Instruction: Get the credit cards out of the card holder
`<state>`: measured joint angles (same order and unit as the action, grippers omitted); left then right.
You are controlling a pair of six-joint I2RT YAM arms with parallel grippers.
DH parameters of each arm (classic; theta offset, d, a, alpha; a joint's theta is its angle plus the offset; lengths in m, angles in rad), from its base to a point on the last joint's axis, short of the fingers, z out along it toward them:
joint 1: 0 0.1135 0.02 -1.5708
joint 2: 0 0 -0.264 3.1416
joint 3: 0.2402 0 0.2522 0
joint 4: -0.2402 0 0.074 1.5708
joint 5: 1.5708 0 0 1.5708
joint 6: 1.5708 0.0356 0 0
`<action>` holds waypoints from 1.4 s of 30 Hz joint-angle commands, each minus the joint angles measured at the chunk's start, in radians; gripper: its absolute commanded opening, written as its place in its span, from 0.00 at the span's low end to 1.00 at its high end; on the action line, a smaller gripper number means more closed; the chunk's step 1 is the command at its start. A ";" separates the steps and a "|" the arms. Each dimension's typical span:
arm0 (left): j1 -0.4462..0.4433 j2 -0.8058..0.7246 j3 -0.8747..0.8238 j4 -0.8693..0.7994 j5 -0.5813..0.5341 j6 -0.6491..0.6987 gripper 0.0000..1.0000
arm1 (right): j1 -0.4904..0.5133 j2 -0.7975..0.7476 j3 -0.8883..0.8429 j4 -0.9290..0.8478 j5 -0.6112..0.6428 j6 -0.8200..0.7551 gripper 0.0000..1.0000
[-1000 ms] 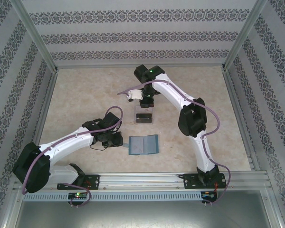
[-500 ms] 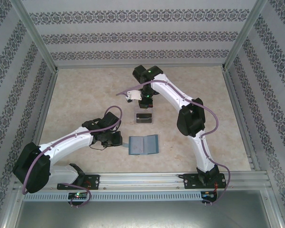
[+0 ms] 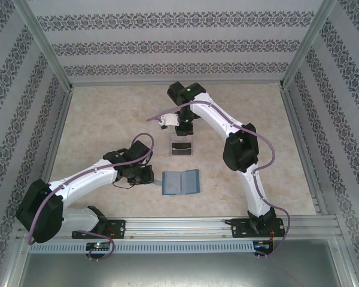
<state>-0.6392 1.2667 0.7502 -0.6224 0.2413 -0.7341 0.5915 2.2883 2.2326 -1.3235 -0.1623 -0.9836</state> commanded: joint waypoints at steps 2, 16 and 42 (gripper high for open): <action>0.013 -0.005 0.025 -0.041 -0.015 0.018 0.18 | 0.005 0.008 0.037 -0.023 0.032 -0.039 0.00; 0.014 -0.019 0.012 -0.043 -0.019 0.014 0.18 | 0.001 0.062 0.048 -0.088 -0.095 -0.024 0.00; 0.015 -0.014 0.017 -0.038 -0.017 0.016 0.18 | -0.055 0.113 0.182 -0.153 -0.102 0.088 0.23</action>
<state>-0.6392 1.2667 0.7532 -0.6250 0.2340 -0.7341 0.5514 2.4504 2.3817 -1.4776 -0.2989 -0.9218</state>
